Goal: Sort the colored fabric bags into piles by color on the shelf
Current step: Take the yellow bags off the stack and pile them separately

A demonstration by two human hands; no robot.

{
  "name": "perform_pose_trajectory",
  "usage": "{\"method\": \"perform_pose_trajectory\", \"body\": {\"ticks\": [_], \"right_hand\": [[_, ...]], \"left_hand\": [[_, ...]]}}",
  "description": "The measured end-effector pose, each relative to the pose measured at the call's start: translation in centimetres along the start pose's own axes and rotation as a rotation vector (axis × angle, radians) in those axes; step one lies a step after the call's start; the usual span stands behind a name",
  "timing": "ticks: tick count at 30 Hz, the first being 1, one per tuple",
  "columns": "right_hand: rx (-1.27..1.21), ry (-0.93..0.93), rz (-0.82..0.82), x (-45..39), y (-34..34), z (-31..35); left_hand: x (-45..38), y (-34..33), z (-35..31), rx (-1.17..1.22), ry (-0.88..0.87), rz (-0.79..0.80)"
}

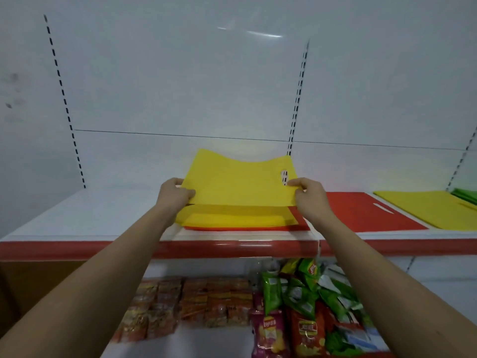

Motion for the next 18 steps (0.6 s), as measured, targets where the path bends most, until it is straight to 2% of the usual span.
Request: {"method": "perform_pose_trajectory", "body": {"ticks": [7,12,18], "right_hand": [[-0.060,-0.096,0.013,2.1,7.2,-0.2],[-0.118,-0.195,0.031,3.5,14.1,-2.9],[-0.033,-0.228,-0.034,5.7,23.9,-7.7]], "left_hand": [[2.7,-5.5,-3.4,0.106,-0.025,0.241],[6.7,-11.6,-6.5,0.120,-0.004,0.293],[12.5,-20.4,-9.5,0.149,-0.002,0.379]]}}
Point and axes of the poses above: each hand's wrist, its own x-axis away from the middle knuckle, its own y-axis out of the back of the hand, z = x × y, the point moved 7 cm from there along -x, towards the middle knuckle, and after that the axes turned 9 degrees about -y, right-handed, at the moved point
